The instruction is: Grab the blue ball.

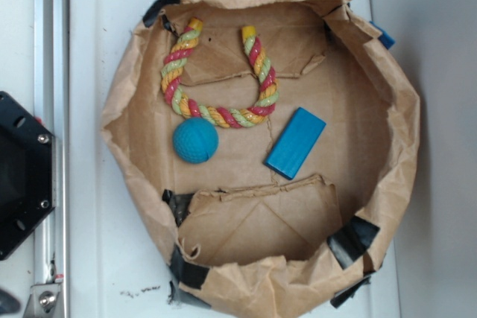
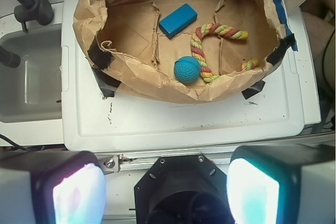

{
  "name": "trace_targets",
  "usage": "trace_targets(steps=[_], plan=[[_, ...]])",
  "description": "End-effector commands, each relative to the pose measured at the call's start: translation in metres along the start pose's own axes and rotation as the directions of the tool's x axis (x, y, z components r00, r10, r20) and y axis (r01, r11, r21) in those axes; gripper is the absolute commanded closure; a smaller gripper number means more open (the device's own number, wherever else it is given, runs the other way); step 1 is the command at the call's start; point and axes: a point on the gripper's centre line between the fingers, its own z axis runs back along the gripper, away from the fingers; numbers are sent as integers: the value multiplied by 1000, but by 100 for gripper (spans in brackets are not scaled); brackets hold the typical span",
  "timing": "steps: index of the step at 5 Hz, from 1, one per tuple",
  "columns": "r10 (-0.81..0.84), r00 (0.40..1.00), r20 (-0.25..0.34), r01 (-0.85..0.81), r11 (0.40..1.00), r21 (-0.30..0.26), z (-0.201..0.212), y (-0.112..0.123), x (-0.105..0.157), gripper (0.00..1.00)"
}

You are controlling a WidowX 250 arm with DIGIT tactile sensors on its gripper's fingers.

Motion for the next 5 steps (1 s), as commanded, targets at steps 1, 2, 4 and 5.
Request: trace_targets(steps=[1,2,4,5], plan=[[0,1000,0,0,1000,0,0,0,0,0],[73,997,3,-73,997,-20,-6,11,50,0],[180,983,-22,-180,984,-7,-37,51,120,0],[237,972,-3,-237,972,0,-70,54,117,0]])
